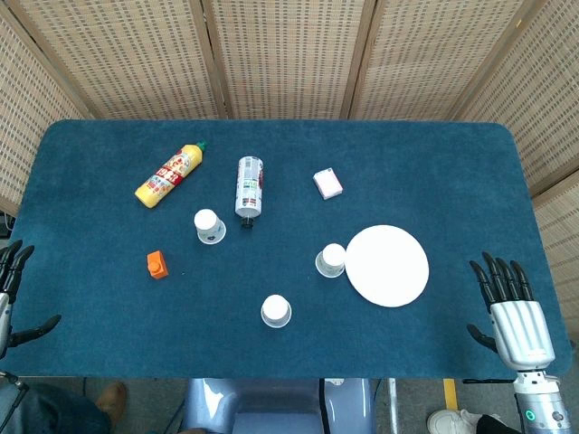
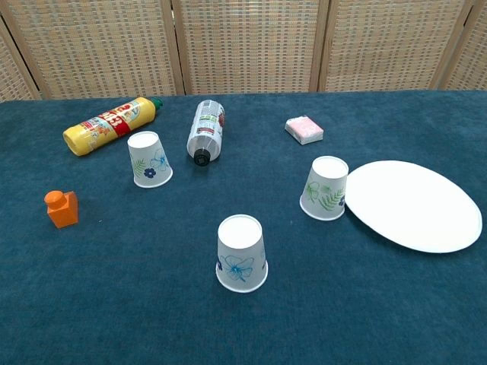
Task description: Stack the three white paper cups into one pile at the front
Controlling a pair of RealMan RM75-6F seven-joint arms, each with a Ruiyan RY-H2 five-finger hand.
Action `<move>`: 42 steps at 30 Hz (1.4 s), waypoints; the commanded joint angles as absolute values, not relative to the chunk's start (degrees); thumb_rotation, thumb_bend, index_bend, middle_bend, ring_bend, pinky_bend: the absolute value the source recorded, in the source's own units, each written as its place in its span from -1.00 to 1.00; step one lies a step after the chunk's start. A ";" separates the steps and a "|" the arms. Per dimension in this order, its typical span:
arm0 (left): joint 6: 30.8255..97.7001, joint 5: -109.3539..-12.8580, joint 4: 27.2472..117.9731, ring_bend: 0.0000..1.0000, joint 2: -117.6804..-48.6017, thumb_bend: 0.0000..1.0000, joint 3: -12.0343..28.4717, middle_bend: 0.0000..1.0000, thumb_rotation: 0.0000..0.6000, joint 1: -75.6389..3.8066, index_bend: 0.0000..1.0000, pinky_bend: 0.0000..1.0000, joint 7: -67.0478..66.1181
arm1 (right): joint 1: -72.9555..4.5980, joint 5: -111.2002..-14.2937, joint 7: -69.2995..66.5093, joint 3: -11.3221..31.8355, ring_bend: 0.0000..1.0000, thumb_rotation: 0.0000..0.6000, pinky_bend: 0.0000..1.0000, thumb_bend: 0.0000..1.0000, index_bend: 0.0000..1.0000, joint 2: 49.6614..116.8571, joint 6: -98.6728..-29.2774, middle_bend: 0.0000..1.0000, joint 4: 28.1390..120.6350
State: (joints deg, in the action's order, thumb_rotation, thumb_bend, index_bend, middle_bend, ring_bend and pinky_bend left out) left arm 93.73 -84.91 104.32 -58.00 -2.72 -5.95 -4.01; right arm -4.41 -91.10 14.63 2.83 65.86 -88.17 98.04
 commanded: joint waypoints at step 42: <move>83.65 -75.74 102.73 -1.00 -57.71 -1.00 3.68 -1.00 1.00 -8.19 -1.00 -1.00 -5.01 | -49.46 -58.95 13.22 16.08 -0.43 1.00 -0.31 -0.46 -0.40 83.01 -40.36 -0.30 85.09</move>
